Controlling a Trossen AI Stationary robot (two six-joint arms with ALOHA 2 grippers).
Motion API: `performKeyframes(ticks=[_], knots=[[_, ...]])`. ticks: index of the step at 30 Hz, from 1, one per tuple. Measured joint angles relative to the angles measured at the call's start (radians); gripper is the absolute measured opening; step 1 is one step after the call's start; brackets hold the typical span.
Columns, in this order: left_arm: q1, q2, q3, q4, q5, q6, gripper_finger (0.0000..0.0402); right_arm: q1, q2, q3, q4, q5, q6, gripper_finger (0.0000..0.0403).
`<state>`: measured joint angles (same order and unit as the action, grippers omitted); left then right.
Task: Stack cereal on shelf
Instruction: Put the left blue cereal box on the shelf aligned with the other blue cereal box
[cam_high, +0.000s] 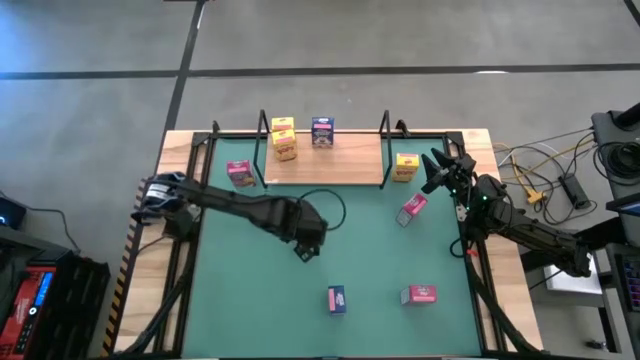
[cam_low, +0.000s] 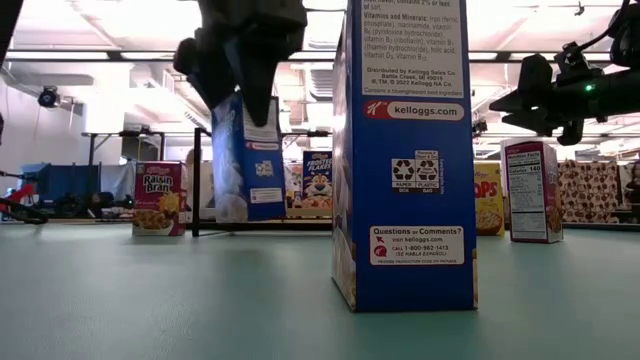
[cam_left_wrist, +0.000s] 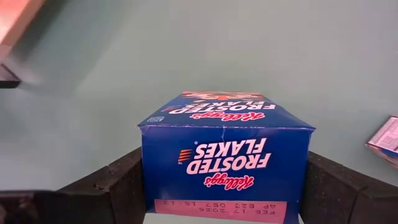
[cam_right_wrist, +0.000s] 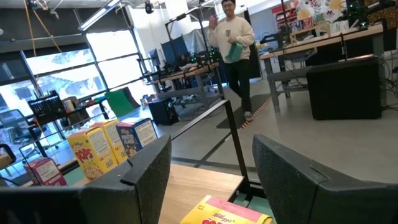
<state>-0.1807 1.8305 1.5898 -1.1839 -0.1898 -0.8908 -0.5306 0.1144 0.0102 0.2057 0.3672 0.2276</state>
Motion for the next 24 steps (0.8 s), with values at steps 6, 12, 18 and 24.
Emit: performKeyframes(ticks=[6, 12, 18, 24], knots=[[0.063, -0.007, 0.000, 0.015, 0.065, 0.019, 0.0297, 0.000, 0.000, 0.000, 0.000, 0.000, 0.000, 0.0215], [0.105, -0.016, 0.000, 0.061, 0.069, 0.019, 0.0297, 0.000, 0.000, 0.000, 0.000, 0.000, 0.000, 0.0215], [0.146, -0.016, 0.000, 0.102, 0.070, 0.019, 0.0297, 0.000, 0.000, 0.000, 0.000, 0.000, 0.000, 0.0215], [0.200, -0.016, 0.000, 0.159, 0.069, 0.045, 0.0297, 0.000, 0.000, 0.000, 0.000, 0.000, 0.000, 0.0215]])
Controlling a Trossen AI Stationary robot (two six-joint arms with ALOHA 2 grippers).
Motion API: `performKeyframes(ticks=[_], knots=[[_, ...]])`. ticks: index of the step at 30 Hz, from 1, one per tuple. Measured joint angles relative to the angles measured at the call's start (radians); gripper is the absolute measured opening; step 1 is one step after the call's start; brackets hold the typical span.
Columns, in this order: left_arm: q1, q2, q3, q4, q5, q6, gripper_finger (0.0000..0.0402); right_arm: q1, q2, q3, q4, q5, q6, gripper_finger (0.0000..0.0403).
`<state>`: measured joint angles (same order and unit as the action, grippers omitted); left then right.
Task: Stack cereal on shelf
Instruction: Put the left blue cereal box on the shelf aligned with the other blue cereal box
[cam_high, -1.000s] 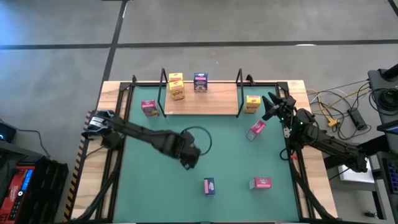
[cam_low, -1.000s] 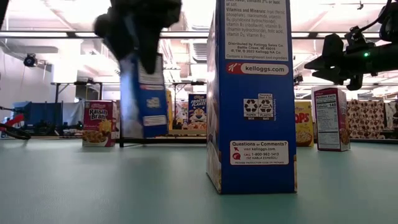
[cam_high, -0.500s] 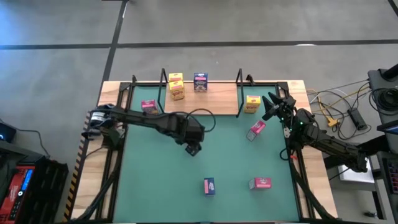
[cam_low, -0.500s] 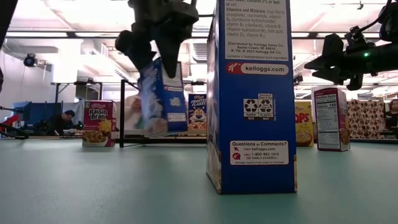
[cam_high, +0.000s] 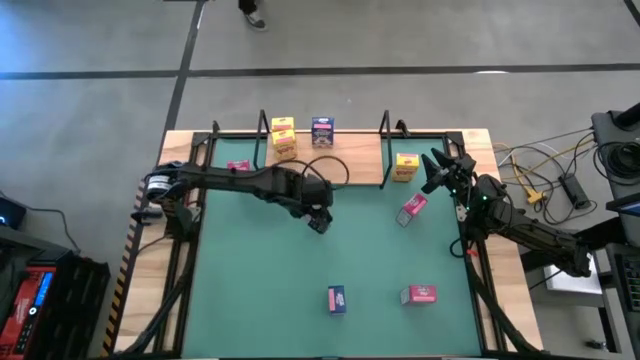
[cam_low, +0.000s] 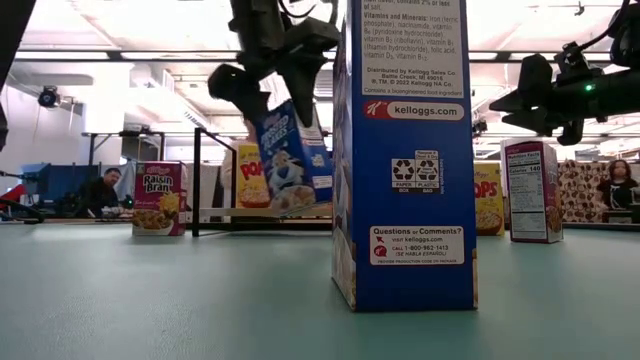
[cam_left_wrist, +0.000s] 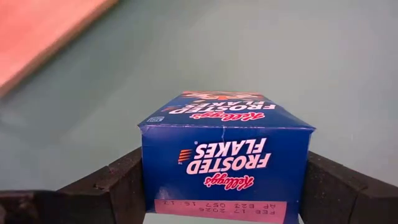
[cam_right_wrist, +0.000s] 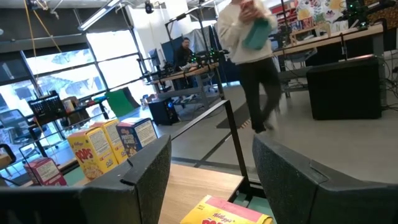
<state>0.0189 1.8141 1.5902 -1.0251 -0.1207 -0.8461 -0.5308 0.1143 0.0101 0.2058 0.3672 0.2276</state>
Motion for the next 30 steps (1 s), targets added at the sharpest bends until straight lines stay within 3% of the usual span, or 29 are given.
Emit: performKeyframes(ticks=[11, 22, 30], knots=[[0.107, 0.000, 0.001, 0.089, 0.000, 0.027, 0.0297, 0.000, 0.000, 0.000, 0.000, 0.000, 0.000, 0.0215], [0.168, 0.000, 0.083, 0.090, -0.002, 0.098, 0.0297, 0.000, 0.000, 0.000, 0.000, 0.000, 0.000, 0.0215], [0.210, 0.000, 0.085, 0.090, -0.093, 0.129, 0.0297, 0.000, 0.000, 0.000, 0.000, 0.000, 0.000, 0.0215]])
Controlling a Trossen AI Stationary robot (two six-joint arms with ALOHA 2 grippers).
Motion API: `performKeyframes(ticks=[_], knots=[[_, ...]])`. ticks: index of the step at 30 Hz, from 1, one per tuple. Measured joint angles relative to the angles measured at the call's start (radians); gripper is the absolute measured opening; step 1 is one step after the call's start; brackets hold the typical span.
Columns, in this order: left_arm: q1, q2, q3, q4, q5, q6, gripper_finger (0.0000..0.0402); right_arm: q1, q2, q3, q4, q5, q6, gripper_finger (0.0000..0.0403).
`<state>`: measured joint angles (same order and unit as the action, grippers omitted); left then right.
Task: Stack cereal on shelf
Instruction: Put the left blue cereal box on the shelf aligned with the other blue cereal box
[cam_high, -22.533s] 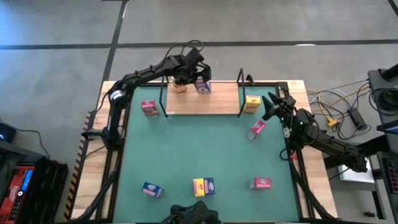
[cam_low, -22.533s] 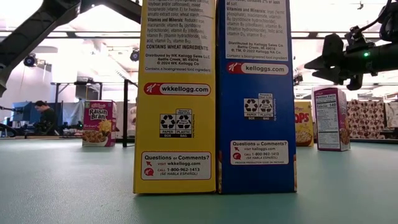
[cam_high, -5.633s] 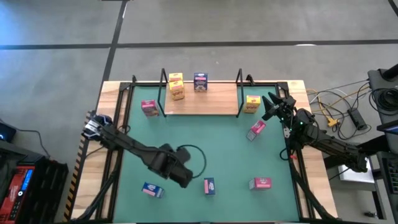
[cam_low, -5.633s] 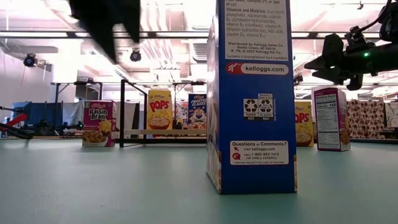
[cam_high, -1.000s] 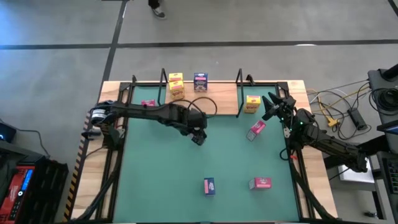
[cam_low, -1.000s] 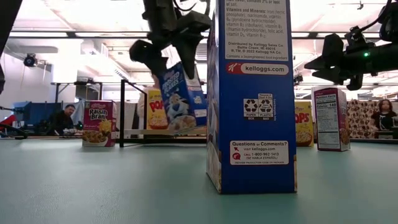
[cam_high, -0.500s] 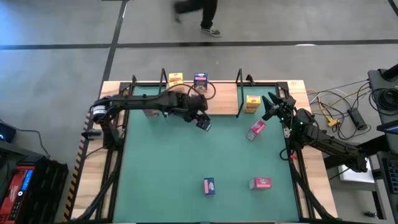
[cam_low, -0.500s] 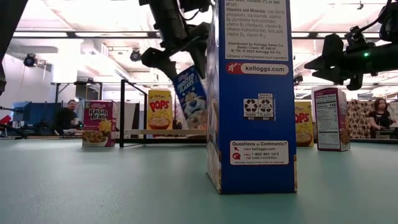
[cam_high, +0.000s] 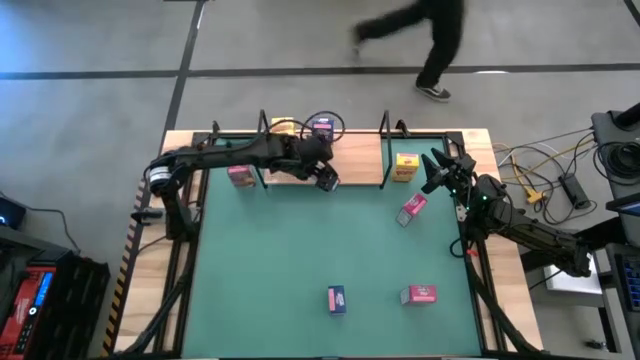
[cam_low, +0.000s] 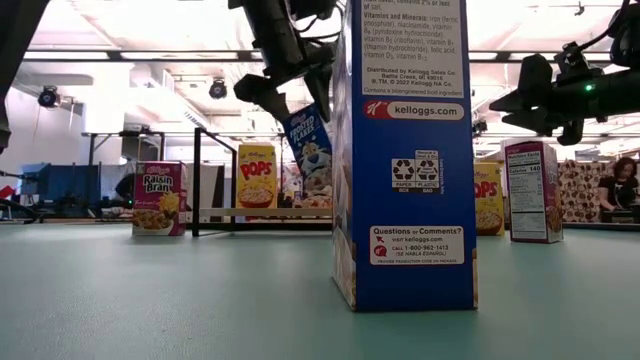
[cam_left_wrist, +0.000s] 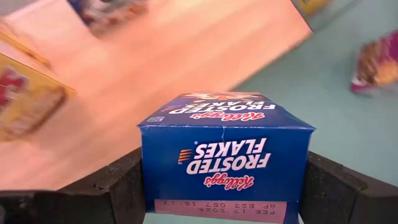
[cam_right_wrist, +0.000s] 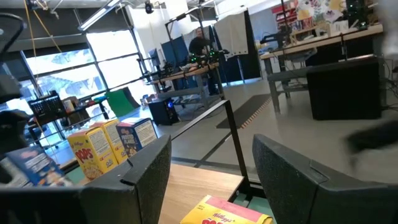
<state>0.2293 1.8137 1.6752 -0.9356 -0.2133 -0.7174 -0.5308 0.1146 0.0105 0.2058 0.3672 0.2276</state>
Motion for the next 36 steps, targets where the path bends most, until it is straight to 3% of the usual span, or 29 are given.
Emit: performKeyframes(ticks=[14, 36], knots=[[0.080, 0.000, 0.000, 0.001, -0.002, -0.055, 0.0297, 0.000, 0.000, 0.000, 0.000, 0.000, 0.000, 0.0215], [0.083, 0.000, -0.002, 0.023, -0.004, -0.055, 0.0298, 0.000, 0.000, 0.000, 0.000, 0.000, 0.000, 0.0215]])
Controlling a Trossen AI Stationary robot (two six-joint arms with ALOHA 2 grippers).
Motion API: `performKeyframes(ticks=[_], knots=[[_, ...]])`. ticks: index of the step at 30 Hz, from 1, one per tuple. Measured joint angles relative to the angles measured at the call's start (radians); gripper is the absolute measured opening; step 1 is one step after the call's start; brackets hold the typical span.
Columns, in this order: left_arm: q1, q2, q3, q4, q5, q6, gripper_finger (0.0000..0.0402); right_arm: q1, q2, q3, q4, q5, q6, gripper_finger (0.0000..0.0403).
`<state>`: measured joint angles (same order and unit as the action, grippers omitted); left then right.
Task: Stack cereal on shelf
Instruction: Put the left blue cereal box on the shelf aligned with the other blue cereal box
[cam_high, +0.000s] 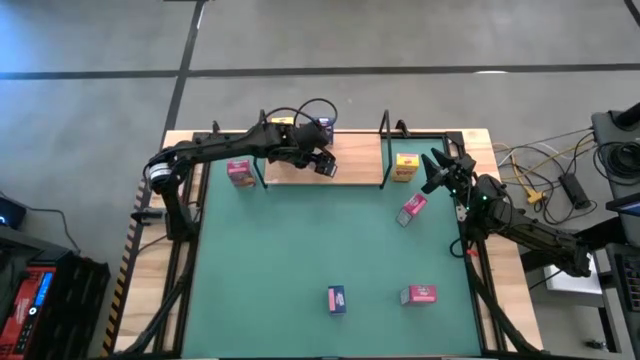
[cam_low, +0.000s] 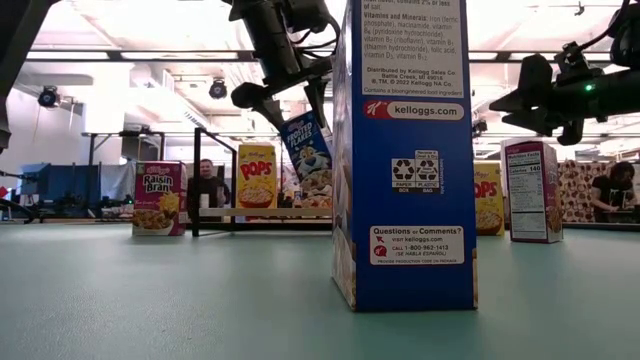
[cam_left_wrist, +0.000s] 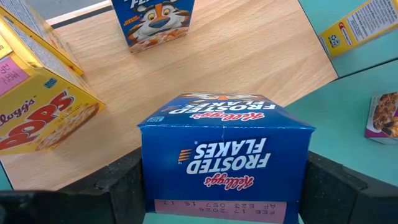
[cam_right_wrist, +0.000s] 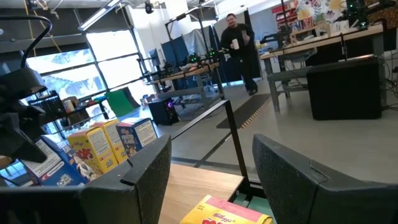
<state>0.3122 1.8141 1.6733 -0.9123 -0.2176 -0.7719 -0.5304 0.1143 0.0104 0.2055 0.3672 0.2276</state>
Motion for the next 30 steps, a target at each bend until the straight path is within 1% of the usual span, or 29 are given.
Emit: performKeyframes(ticks=[8, 12, 20, 30], knots=[[0.005, 0.000, 0.000, 0.007, -0.001, 0.000, 0.0298, 0.000, 0.000, 0.000, 0.000, 0.000, 0.000, 0.0215], [0.006, 0.010, 0.000, 0.037, -0.010, -0.003, 0.0298, 0.000, 0.000, 0.000, 0.000, 0.000, 0.000, 0.0215], [0.037, 0.060, -0.001, 0.033, -0.010, -0.027, 0.0298, 0.000, 0.000, 0.000, -0.002, 0.000, 0.000, 0.0215], [0.086, 0.064, 0.000, 0.039, -0.010, -0.027, 0.0298, 0.000, 0.000, 0.000, 0.000, 0.000, 0.000, 0.0215]])
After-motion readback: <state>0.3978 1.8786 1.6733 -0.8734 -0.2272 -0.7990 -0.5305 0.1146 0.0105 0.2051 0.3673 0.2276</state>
